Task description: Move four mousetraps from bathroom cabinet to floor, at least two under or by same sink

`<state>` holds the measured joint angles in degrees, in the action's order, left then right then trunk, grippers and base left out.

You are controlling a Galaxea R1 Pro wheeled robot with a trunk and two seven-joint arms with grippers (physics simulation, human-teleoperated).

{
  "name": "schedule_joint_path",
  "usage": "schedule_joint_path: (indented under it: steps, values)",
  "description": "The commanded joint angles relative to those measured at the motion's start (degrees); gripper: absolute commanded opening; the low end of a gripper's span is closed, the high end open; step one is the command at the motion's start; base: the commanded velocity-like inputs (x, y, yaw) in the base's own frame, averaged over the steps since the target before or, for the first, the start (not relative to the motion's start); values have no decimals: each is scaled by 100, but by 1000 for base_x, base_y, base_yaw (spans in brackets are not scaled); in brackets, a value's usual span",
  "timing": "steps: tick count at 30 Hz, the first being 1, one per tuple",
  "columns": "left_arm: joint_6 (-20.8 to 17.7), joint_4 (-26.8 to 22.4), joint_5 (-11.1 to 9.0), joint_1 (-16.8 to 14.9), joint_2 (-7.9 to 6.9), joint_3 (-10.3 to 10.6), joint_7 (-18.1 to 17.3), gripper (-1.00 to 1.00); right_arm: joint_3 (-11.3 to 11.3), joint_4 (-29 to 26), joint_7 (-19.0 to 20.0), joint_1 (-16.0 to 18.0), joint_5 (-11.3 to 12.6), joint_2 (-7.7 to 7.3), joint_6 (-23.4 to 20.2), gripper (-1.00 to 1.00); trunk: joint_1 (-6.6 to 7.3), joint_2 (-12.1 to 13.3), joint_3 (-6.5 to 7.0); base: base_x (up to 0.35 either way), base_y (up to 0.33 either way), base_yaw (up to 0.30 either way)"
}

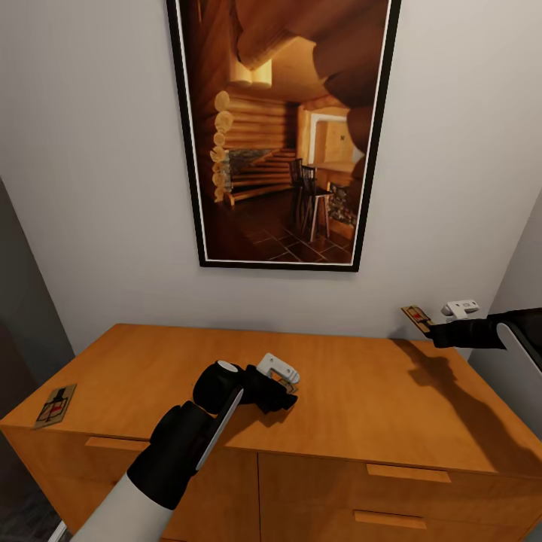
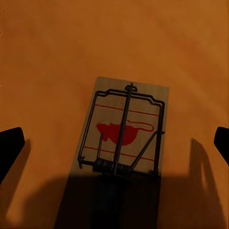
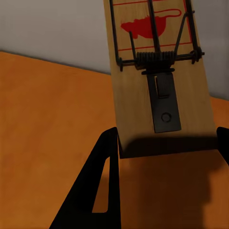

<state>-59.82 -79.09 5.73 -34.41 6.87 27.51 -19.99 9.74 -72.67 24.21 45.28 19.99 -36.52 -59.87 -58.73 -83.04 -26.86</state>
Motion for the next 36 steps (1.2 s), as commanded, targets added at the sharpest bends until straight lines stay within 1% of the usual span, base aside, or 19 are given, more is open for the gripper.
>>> schedule_joint_path:
  steps: [1,18,32,36]
  values:
    - [-18,-4,59,-5,-1,-2,-49,100,8,-2,49,7,-48,-5,-13,-100,0,-4,-7,0,0,0]
    - [-18,154,61,-5,-3,-9,-49,100,11,-2,49,7,-48,-4,-13,-100,0,-4,-7,0,0,0]
    - [-18,103,92,-5,23,-1,-49,100,8,-2,49,7,-48,-2,-13,-100,0,-4,-7,0,0,0]
    - [-18,90,142,-5,24,-2,-49,100,4,-2,49,7,-48,1,-13,-100,0,-4,-7,0,0,0]
